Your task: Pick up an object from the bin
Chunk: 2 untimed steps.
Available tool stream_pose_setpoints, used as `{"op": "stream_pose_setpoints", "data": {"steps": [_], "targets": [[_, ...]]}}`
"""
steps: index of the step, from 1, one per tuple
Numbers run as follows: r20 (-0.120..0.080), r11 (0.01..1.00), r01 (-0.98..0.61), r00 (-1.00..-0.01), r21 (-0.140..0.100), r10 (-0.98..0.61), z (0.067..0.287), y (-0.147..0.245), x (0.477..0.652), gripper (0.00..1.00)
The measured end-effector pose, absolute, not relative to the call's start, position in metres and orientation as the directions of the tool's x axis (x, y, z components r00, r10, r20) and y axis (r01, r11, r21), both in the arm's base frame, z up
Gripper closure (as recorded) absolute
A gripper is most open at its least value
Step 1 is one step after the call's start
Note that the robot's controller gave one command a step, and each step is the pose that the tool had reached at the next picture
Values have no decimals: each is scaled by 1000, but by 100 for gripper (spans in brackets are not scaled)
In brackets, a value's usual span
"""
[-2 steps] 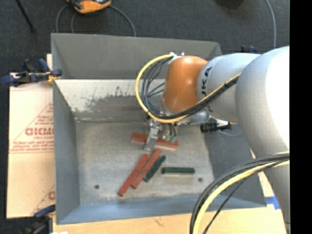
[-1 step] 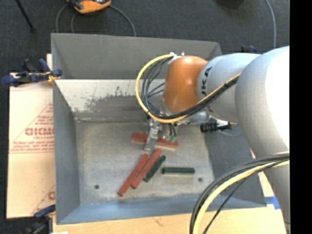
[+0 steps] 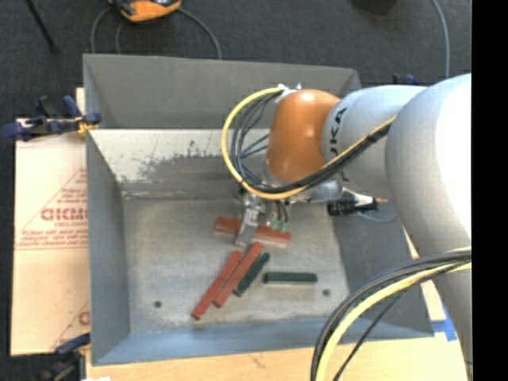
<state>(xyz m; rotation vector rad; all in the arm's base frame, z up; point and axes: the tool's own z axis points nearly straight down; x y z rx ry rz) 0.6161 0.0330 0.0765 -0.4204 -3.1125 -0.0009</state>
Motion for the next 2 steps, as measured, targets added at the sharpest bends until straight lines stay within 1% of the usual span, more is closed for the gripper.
{"op": "stream_pose_setpoints", "data": {"steps": [1,2], "targets": [[6,964,266,-964,-1,266,98,33,615,100],[-3,964,266,-964,2,266,115,33,617,100]]}}
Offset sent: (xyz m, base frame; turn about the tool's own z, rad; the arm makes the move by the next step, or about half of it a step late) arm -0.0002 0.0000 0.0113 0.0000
